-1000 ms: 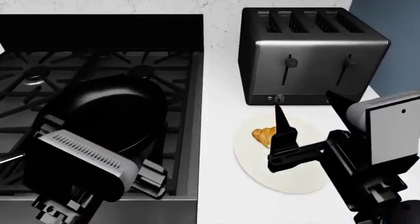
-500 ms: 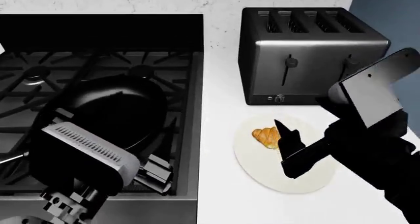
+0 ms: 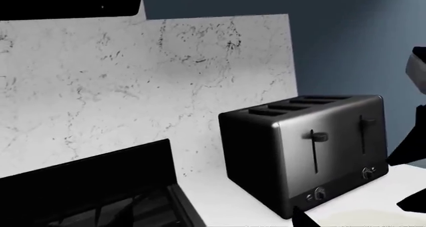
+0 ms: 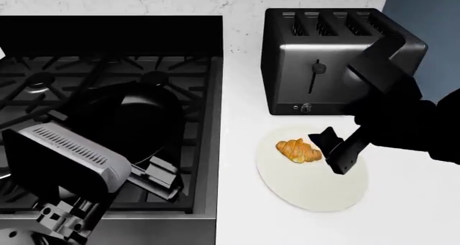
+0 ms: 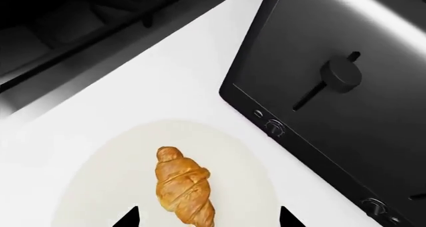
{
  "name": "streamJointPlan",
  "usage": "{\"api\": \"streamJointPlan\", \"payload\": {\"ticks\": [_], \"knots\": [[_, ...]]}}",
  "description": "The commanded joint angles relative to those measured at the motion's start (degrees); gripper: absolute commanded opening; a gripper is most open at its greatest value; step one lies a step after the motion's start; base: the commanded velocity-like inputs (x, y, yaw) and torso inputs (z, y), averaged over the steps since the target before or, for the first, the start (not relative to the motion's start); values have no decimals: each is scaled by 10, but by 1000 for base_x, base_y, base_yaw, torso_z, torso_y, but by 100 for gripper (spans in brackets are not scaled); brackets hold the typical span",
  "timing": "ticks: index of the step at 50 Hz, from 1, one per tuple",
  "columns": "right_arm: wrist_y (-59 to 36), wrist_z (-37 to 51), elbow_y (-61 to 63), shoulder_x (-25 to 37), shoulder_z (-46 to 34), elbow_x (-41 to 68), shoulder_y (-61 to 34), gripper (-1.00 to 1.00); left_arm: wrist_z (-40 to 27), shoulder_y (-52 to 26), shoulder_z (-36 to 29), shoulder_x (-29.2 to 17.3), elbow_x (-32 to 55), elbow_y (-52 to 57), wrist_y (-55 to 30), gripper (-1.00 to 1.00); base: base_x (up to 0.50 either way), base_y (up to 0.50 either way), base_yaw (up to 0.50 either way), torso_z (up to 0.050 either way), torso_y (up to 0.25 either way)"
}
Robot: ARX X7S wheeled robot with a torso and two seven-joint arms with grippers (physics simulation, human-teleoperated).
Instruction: Pick the croissant and place it on the pan. Then turn on the stove to warm the croissant.
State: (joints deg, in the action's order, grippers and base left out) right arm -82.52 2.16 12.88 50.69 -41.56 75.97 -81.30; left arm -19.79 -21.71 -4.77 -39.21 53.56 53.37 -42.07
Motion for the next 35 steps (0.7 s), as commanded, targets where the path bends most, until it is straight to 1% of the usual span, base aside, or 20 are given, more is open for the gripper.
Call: {"api": "streamJointPlan", "payload": {"ticks": [1, 9, 16, 26, 29, 35], "knots": [[85, -190, -81, -23, -132, -165, -51, 100, 3, -1, -14, 4, -16, -15, 3, 100, 0, 0, 0, 0, 0], [141, -237, -139, -51, -167, -214, -43, 100, -12, -15, -25, 2, -16, -8, -13, 100, 0, 0, 0, 0, 0], [154, -261, -142, -57, -179, -217, -37, 100, -27, -14, -25, -5, -11, 4, -23, 100, 0, 0, 0, 0, 0], [101, -244, -183, -78, -161, -172, -35, 100, -23, -11, -28, -7, -16, -2, -16, 100, 0, 0, 0, 0, 0], [97, -238, -206, -87, -147, -159, -33, 100, -19, -7, -31, -8, -25, -7, -11, 100, 0, 0, 0, 0, 0], [105, -242, -228, -92, -144, -159, -29, 100, -9, -6, -42, -5, -44, -19, -2, 100, 0, 0, 0, 0, 0]]}}
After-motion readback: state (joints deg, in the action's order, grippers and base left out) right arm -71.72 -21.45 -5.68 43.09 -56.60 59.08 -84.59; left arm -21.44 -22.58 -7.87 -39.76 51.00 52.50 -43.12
